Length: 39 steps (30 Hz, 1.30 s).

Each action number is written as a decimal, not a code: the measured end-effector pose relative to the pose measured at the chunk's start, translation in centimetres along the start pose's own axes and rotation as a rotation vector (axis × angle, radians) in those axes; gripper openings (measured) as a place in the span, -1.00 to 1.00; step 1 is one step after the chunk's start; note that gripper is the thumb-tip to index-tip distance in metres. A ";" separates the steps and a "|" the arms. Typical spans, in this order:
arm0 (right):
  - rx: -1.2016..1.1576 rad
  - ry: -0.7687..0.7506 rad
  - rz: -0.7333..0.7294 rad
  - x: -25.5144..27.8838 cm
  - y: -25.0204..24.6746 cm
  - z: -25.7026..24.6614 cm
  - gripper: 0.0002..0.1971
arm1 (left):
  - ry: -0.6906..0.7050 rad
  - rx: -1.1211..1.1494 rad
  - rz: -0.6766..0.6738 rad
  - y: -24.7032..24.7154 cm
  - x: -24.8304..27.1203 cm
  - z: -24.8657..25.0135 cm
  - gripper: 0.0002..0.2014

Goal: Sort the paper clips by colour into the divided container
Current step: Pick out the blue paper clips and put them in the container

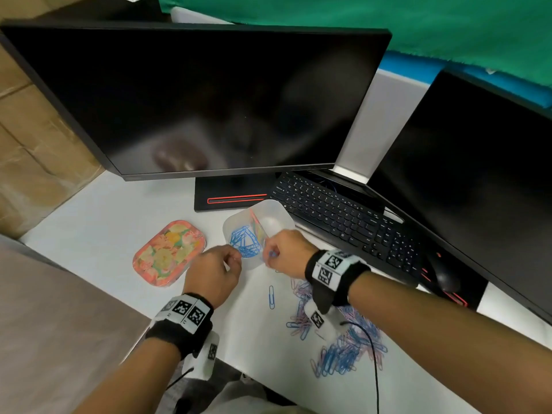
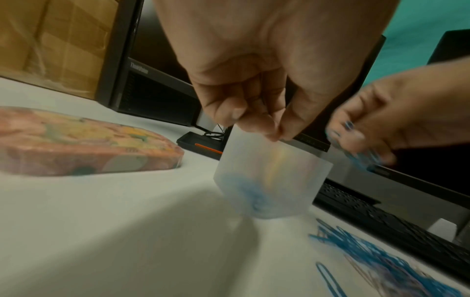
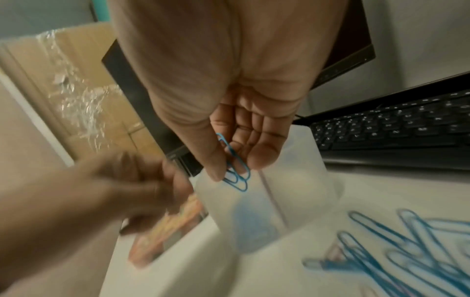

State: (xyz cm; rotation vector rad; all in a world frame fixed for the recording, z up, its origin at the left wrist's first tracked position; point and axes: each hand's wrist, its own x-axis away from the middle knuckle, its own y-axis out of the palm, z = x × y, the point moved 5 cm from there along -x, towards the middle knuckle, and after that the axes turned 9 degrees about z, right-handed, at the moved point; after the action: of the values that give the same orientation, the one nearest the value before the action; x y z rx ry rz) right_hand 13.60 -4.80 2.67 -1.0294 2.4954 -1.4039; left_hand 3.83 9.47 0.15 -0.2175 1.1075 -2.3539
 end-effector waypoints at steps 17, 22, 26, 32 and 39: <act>-0.142 0.112 0.186 -2.8 -2.8 0.4 -0.76 | -0.008 -0.393 -0.538 9.4 3.6 1.3 -0.62; -0.119 0.185 0.155 2.5 -3.4 6.4 -0.81 | 0.024 -0.429 -0.545 10.7 3.5 2.1 -0.74; -0.078 0.265 0.044 7.7 -2.2 11.4 -0.78 | 0.078 -0.435 -0.564 11.4 3.5 2.7 -0.76; -0.010 0.300 0.003 13.6 -0.6 15.7 -0.77 | 0.139 -0.388 -0.544 11.9 4.1 3.9 -0.83; 0.042 0.043 -0.040 17.3 2.1 14.6 -0.81 | 0.167 -0.126 -0.484 11.4 5.1 5.8 -0.86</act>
State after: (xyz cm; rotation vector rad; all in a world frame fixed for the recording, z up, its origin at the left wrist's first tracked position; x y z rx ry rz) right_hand 5.03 -24.95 -3.30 -1.0585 2.4762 -1.4988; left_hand 6.02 -3.13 -5.07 -0.3758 1.4134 -2.7659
